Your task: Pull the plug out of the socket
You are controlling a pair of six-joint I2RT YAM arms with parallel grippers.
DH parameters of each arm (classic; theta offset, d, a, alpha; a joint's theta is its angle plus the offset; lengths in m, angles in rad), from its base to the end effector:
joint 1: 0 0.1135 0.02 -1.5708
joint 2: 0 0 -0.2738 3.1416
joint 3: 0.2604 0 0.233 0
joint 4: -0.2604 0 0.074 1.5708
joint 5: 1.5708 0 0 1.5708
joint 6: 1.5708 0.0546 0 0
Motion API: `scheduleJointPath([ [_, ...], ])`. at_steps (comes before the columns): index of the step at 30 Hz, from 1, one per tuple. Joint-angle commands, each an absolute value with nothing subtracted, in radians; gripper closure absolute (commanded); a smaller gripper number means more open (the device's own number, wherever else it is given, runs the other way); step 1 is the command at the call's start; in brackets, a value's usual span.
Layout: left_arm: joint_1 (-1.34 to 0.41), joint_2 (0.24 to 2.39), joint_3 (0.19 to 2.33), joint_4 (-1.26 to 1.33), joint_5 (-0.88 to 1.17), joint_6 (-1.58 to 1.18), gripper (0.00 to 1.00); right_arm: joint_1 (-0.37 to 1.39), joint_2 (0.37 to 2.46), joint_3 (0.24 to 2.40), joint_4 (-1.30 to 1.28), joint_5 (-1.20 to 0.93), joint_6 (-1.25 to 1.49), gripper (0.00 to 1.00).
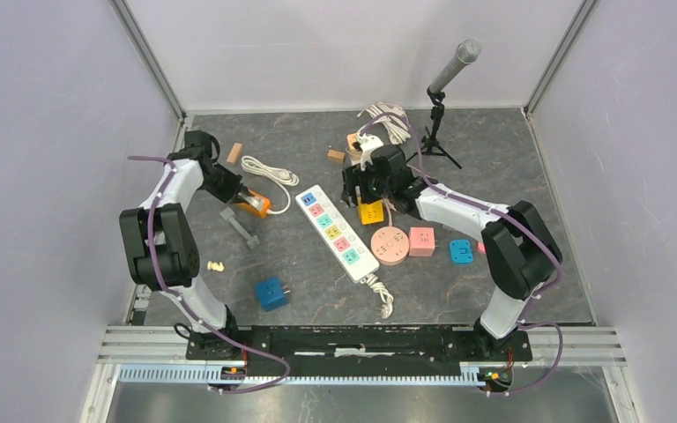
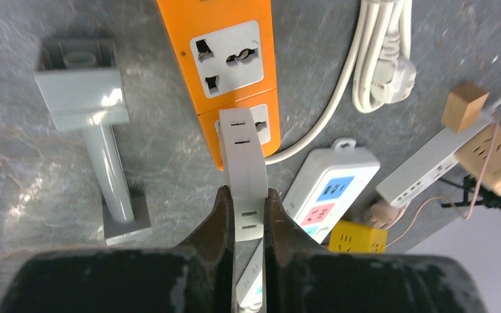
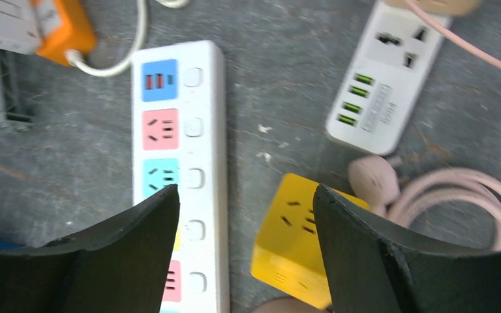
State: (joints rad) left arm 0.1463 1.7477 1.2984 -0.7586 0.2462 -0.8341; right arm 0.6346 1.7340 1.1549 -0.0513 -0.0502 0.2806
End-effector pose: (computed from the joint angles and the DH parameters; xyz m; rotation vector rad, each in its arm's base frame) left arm 0.3404 0.0367 0.2206 -1.2800 2.5356 -0.5064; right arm 0.3121 0.2332 0.2349 -0.4260 2.2179 0.5579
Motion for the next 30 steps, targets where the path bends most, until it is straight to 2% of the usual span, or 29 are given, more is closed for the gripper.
scheduleJointPath([
  [1,0.095,1.65,1.237,-0.799,0.296,-0.795,0.98,0.662,1.769,1.208,0.096,-0.222,0.242,0.23],
  [11,0.035,1.536,1.118,-0.813,0.231,-0.812,0.98,0.779,1.941,1.405,0.155,-0.325,0.23,0.31],
  [12,0.034,1.535,1.115,-0.813,0.223,-0.806,0.9,0.788,1.967,1.426,0.156,-0.316,0.258,0.33],
  [14,0.034,1.531,1.119,-0.811,0.178,-0.802,0.68,0.796,2.019,1.479,0.14,-0.267,0.362,0.37],
  [16,0.034,1.539,1.133,-0.805,0.141,-0.798,0.51,0.797,2.074,1.523,0.148,-0.305,0.429,0.42],
  [19,0.034,1.555,1.148,-0.779,0.144,-0.795,0.43,0.8,2.141,1.563,0.164,-0.356,0.479,0.47],
  [23,0.029,1.58,1.145,-0.755,0.162,-0.798,0.41,0.812,2.197,1.595,0.197,-0.387,0.49,0.53],
  [30,0.013,1.617,1.135,-0.755,0.155,-0.788,0.42,0.828,2.305,1.694,0.195,-0.385,0.52,0.55],
])
